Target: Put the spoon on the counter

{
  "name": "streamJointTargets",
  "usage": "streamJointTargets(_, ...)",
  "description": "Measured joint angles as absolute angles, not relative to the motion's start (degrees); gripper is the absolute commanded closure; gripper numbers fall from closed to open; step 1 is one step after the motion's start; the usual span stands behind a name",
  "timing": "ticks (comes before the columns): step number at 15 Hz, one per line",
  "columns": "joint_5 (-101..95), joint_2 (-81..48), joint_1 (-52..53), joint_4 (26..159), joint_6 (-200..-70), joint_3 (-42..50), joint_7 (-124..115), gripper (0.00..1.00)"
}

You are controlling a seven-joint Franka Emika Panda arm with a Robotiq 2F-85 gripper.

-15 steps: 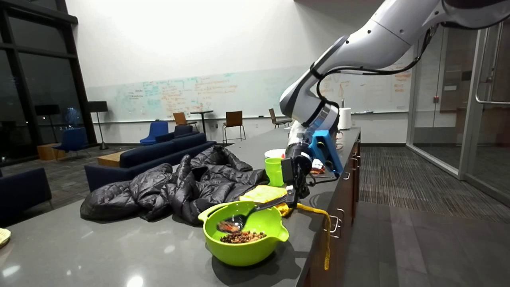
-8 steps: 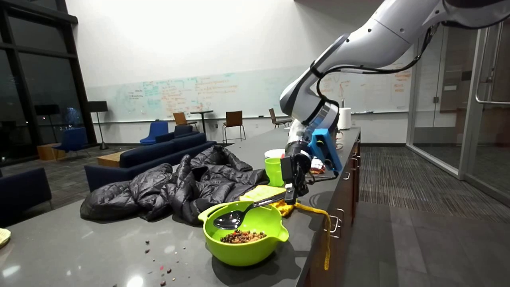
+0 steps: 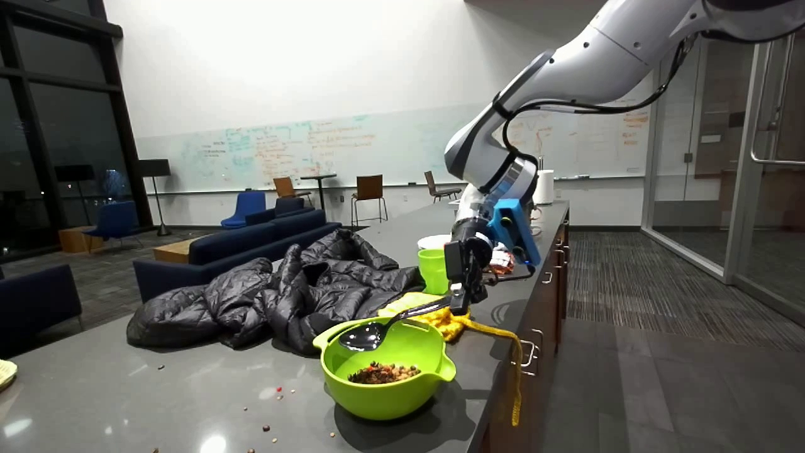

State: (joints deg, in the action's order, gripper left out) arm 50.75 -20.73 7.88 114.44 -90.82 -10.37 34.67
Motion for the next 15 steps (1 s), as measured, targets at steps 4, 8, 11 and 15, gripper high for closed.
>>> streamJointTargets(4, 50.75, -18.53, 6.13, 113.53, -90.75, -9.22, 34.65, 0.99)
streamJointTargets(8, 50.75, -15.45, 3.5, 112.72, -90.47, -7.02, 34.65, 0.99)
streamJointTargets(11, 50.75, -13.66, 1.25, 112.38, -90.01, -4.97, 34.67, 0.99)
streamJointTargets(15, 50.78, -12.85, -1.29, 112.42, -89.89, -2.25, 34.96, 0.99)
